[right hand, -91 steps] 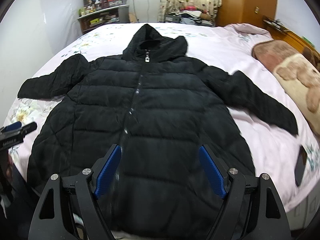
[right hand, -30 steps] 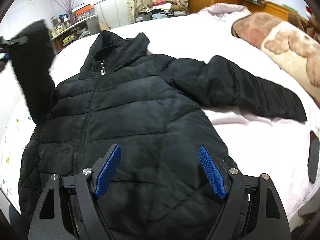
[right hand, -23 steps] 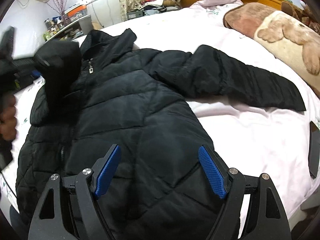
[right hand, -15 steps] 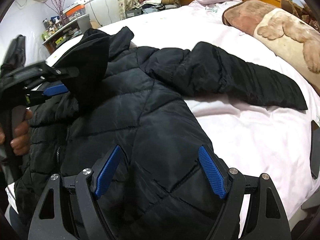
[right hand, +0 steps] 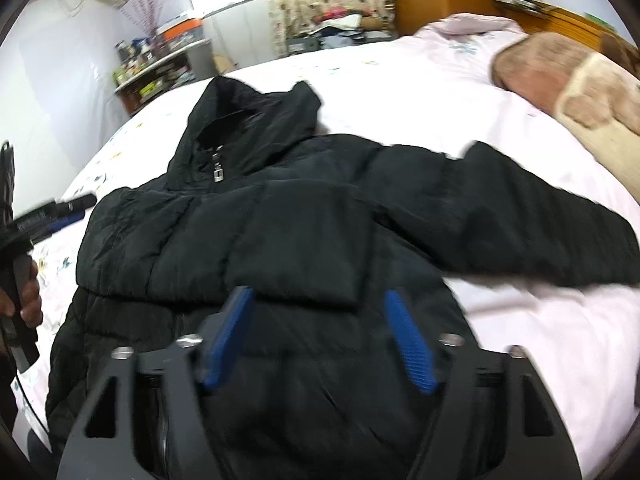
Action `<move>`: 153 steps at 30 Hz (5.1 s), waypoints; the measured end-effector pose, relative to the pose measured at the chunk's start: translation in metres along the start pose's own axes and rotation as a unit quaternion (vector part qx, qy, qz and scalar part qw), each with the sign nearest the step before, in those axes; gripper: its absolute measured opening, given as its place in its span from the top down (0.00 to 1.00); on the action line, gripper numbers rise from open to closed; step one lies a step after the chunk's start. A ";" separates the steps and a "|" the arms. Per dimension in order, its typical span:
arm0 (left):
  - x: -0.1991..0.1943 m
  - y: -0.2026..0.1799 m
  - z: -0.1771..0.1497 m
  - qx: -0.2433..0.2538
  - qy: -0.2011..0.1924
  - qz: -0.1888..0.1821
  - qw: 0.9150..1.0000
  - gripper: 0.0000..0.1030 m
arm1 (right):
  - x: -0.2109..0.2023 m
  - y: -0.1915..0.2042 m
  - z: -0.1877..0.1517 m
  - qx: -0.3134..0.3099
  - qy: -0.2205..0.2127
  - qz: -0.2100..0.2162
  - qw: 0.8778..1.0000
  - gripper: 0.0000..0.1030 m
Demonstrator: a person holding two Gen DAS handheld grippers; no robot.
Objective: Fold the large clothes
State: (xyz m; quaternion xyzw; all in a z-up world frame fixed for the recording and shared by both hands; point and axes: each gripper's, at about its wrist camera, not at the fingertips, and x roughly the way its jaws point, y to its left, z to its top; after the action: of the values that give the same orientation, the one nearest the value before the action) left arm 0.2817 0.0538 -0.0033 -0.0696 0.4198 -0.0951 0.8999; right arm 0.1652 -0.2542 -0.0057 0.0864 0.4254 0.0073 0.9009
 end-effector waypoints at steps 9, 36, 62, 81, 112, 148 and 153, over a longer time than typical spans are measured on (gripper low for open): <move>0.034 0.030 -0.035 -0.055 0.026 0.023 0.998 0.41 | 0.112 -0.014 0.030 -0.019 0.066 -0.045 0.997 0.60; 0.055 0.064 -0.013 -0.078 0.036 0.071 0.994 0.28 | 0.116 -0.008 0.059 -0.015 0.075 -0.028 0.997 0.60; -0.042 -0.075 -0.080 0.063 0.006 0.030 0.998 0.34 | -0.065 -0.219 -0.059 0.243 -0.007 -0.109 0.964 0.44; 0.038 -0.062 -0.069 0.064 0.031 0.071 0.995 0.33 | -0.006 -0.327 -0.038 0.390 -0.023 -0.098 0.915 0.44; -0.056 -0.020 -0.059 0.027 -0.026 0.039 0.999 0.33 | -0.110 -0.057 0.123 0.133 -0.136 0.061 0.980 0.89; 0.046 -0.051 -0.030 -0.023 0.066 -0.068 0.995 0.43 | 0.029 -0.005 0.045 0.052 0.004 0.104 0.993 0.44; 0.027 -0.060 -0.030 0.007 0.016 -0.025 1.000 0.89 | 0.028 -0.041 0.052 0.055 -0.013 0.043 0.997 0.48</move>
State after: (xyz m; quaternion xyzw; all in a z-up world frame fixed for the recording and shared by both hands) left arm 0.2683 -0.0121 -0.0301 -0.0727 0.4318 -0.1218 0.8908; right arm 0.2204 -0.2997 -0.0018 0.1545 0.4097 0.0214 0.8988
